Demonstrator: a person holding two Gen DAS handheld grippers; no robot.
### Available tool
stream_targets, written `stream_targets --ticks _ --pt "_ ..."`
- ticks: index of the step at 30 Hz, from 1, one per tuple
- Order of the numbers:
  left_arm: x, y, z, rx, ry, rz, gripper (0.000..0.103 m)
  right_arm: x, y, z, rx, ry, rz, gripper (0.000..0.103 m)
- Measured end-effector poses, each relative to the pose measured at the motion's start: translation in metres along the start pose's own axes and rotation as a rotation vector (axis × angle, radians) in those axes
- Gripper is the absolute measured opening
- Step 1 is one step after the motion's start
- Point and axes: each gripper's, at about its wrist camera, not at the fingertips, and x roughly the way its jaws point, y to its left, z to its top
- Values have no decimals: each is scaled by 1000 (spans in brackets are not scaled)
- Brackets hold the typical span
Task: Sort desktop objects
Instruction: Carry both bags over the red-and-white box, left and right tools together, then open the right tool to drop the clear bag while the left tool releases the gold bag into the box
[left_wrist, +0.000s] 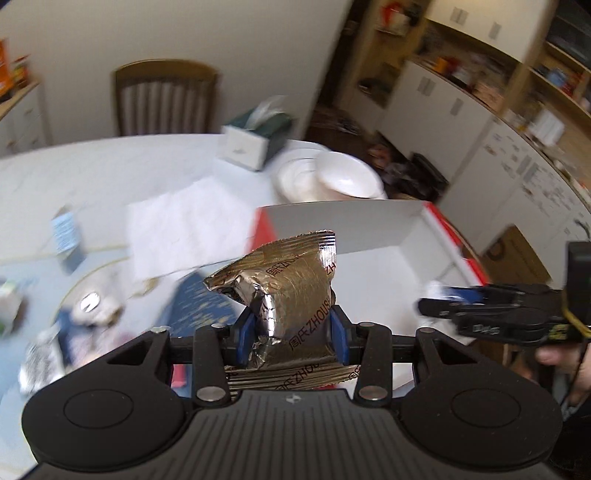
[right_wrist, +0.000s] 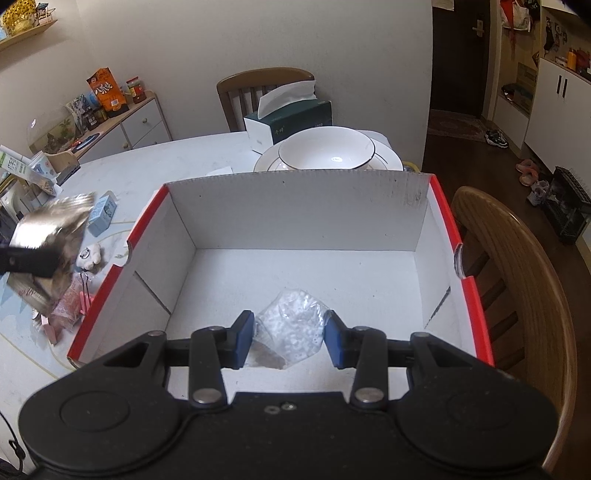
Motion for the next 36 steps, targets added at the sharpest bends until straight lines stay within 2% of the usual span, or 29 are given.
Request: stream_targets --ticks 5,11,22,29,36 --pt "30 -43 16 129 53 -72 40 3 -3 -2 -6 13 1 39" --pt "85 -69 21 226 156 -82 40 8 -11 -3 -22 35 -10 39" --pt "151 -71 20 285 343 -64 40 33 -22 -9 -50 136 -51 39" --pt "172 -70 17 290 425 -34 40 44 -24 -13 -54 194 -70 39" --pt "180 -71 12 307 450 -21 42 48 -24 -15 -53 207 -76 41"
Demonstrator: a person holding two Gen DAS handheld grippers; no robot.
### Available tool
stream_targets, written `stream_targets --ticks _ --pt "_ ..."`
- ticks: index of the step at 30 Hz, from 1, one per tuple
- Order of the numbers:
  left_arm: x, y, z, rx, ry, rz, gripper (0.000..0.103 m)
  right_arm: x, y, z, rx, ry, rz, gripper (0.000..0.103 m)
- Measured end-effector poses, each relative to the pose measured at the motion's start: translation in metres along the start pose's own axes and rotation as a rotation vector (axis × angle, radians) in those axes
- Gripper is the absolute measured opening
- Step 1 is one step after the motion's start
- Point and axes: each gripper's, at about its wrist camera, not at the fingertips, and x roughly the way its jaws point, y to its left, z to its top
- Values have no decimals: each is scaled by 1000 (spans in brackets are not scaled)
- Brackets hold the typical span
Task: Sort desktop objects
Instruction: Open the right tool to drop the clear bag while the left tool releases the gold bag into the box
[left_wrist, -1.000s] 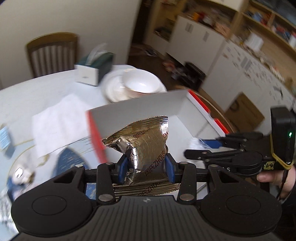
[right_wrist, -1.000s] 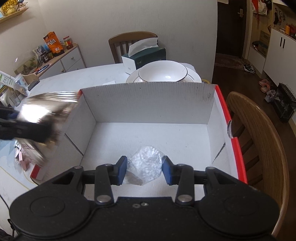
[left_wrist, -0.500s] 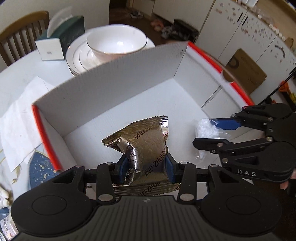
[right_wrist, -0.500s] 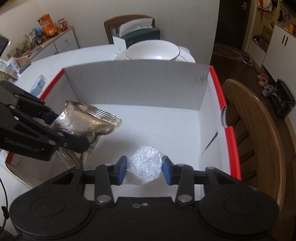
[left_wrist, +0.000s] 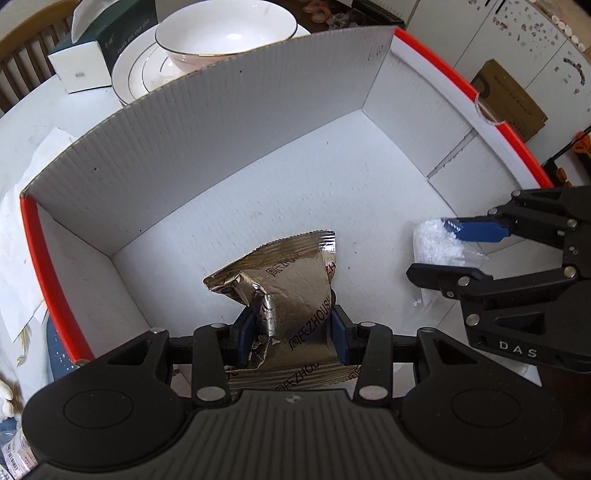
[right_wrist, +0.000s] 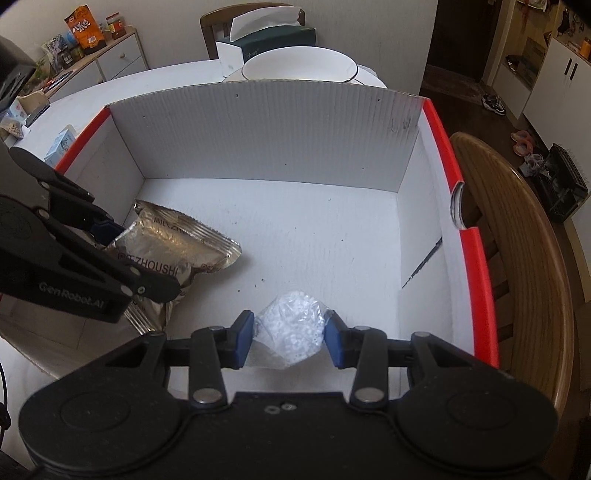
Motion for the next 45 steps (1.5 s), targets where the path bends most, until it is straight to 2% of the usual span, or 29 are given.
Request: stream_targets --ticks 5,13,17,19,27,28,30,35,42,44,45 --pt "3 -1 0 8 6 0 42 2 -1 2 -1 7 -10 42" --pt "0 -4 0 16 -7 -4 43 0 1 5 4 0 -15 56" --pt "-8 -5 -2 16 -33 -10 44 -9 0 4 9 -16 -4 58" --pt "-15 -4 -5 11 -52 -22 48 -15 1 4 10 -31 1 63" --pt "-40 0 -12 -7 -129 -27 50 -42 1 8 14 -92 28 64" --pt "-44 0 -14 -11 -140 -24 60 -45 1 8 16 -99 32 64" --pt "-52 1 -21 -25 -170 -25 69 -50 1 8 20 -113 42 65" --pt "-70 4 -32 -57 -237 -32 69 -67 3 7 28 -150 67 65" --pt "-99 8 -54 -86 -331 -6 69 -86 13 3 43 -211 105 70" --pt "-105 8 -63 -81 -359 24 73 -89 16 2 49 -224 116 71" --pt "-108 8 -67 -80 -371 47 78 -89 18 1 50 -230 122 71"
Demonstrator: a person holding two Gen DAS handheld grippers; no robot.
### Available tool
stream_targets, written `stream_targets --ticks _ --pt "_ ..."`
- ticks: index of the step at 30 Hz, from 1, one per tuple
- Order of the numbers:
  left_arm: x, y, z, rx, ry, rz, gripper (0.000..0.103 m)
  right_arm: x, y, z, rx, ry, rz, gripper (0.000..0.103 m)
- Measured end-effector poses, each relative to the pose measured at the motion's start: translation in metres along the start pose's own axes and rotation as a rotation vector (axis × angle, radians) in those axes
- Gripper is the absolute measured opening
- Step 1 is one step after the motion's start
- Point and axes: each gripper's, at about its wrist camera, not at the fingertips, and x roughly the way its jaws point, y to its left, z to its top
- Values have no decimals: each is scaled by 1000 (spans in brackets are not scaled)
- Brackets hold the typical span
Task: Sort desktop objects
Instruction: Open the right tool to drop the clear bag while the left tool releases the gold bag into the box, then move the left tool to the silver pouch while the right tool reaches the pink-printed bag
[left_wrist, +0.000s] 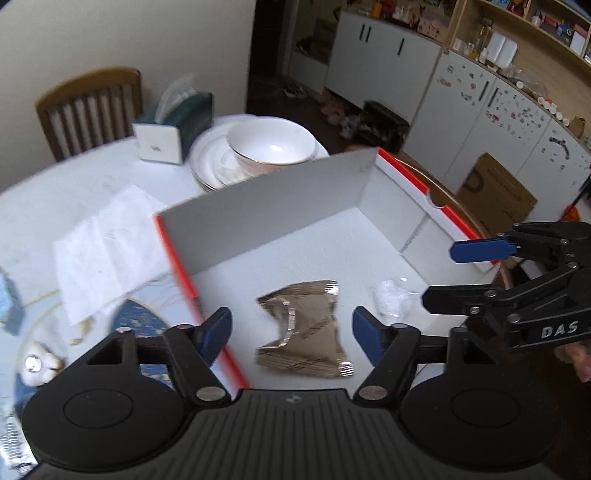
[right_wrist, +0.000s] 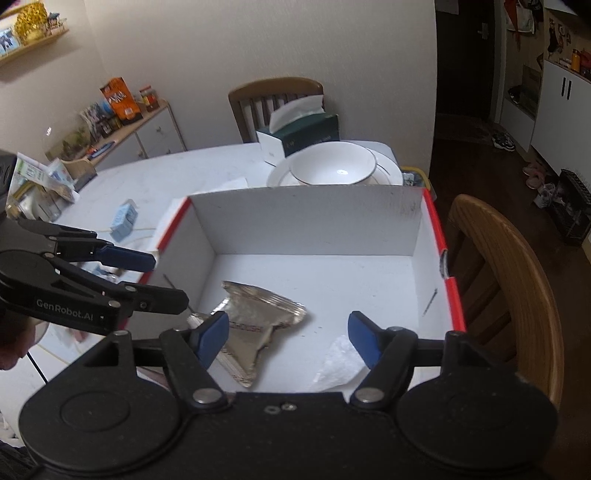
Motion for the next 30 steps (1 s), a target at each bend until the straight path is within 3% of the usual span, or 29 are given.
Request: stream_targets --ticks 6,13,30 --pt "-26 12 -16 -11 -52 34 78 -2 19 -5 -5 -28 18 75" --pt "-57 41 -41 -40 -90 48 88 -2 44 -12 -8 -48 34 77" --pt "-98 161 -114 -219 -104 149 89 21 140 -19 -33 -29 80 79"
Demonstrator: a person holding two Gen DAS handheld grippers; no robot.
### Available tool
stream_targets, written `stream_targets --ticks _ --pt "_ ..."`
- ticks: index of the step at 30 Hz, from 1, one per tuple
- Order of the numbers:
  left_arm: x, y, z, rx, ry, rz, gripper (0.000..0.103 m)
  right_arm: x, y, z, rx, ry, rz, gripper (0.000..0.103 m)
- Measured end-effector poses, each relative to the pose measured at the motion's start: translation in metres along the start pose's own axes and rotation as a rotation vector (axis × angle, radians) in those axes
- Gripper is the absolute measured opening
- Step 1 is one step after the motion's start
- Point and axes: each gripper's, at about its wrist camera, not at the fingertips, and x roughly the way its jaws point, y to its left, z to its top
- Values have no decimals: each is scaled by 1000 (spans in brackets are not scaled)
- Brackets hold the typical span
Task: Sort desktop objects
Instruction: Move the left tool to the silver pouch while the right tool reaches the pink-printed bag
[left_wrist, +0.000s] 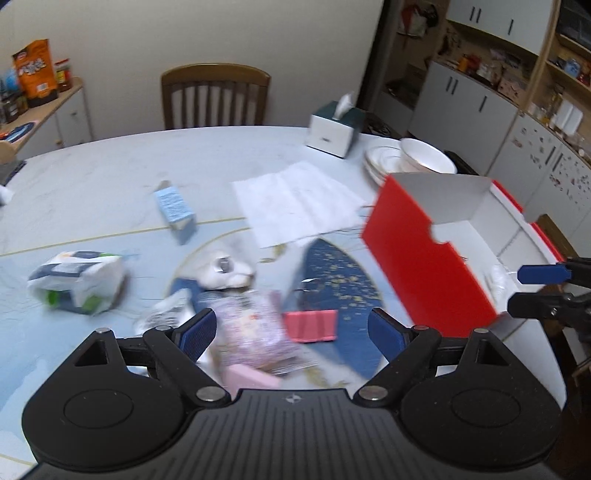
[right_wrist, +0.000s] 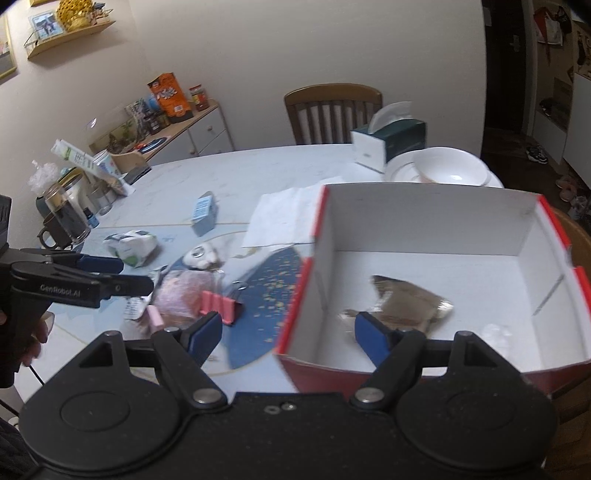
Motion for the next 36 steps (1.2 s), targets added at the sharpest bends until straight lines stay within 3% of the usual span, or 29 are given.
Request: stream_targets --ticks 18,32,36 --pt "34 85 -9 -15 80 96 89 72 90 10 2 56 -17 79" --pt "72 100 3 -50 167 108 89 130 129 13 -41 116 -55 79" --pt "80 105 4 -71 182 157 89 140 134 14 -63 131 -50 77"
